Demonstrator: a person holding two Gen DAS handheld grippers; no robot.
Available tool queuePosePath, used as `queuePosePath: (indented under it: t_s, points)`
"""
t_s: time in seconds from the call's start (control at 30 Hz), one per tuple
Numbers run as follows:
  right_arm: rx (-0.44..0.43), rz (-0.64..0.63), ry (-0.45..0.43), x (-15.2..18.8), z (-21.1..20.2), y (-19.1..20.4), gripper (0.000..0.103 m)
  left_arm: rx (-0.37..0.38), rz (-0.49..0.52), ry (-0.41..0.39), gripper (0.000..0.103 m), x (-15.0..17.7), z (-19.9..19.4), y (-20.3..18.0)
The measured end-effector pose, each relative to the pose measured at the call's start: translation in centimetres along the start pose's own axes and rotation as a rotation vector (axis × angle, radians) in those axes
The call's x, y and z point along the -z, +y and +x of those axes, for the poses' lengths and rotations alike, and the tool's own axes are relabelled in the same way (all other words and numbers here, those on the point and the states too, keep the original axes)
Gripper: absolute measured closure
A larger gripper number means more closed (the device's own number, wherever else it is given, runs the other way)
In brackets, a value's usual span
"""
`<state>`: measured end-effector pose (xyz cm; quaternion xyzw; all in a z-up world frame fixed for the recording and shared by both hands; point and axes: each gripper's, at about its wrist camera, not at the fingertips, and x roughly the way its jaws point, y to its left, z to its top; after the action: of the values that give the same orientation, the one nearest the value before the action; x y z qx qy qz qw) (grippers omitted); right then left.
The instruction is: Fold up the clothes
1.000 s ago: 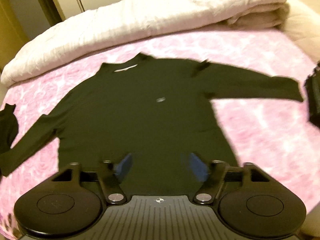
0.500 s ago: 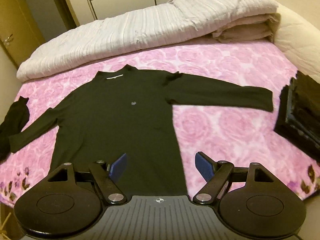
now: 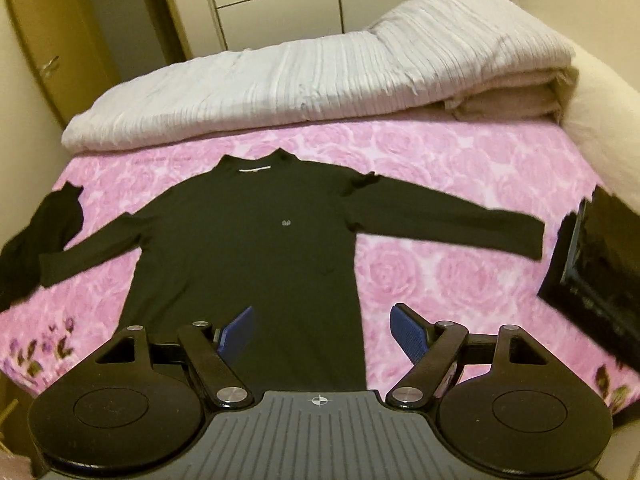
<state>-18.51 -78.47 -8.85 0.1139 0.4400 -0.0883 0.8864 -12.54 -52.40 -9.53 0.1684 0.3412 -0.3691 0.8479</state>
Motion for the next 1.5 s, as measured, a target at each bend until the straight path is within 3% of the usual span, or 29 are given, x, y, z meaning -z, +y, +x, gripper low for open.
queuePosePath:
  t_s: [0.4, 0.93, 1.27, 1.5]
  points:
    - [-0.023, -0.047, 0.039, 1.2, 0.6, 1.9, 0.025, 0.002, 0.003, 0.023, 0.026, 0.9, -0.2, -1.0]
    - [0.013, 0.018, 0.111, 4.1, 0.5, 1.4, 0.025, 0.046, 0.050, 0.090, 0.026, 1.6, 1.4, -2.5]
    - [-0.026, 0.002, 0.174, 6.4, 1.7, 2.7, 0.025, -0.025, 0.006, 0.147, 0.026, 4.5, -0.1, -0.8]
    - [-0.109, -0.102, 0.164, 5.9, 3.9, 8.3, 0.025, -0.143, -0.064, 0.150, 0.026, 6.2, -1.5, 6.0]
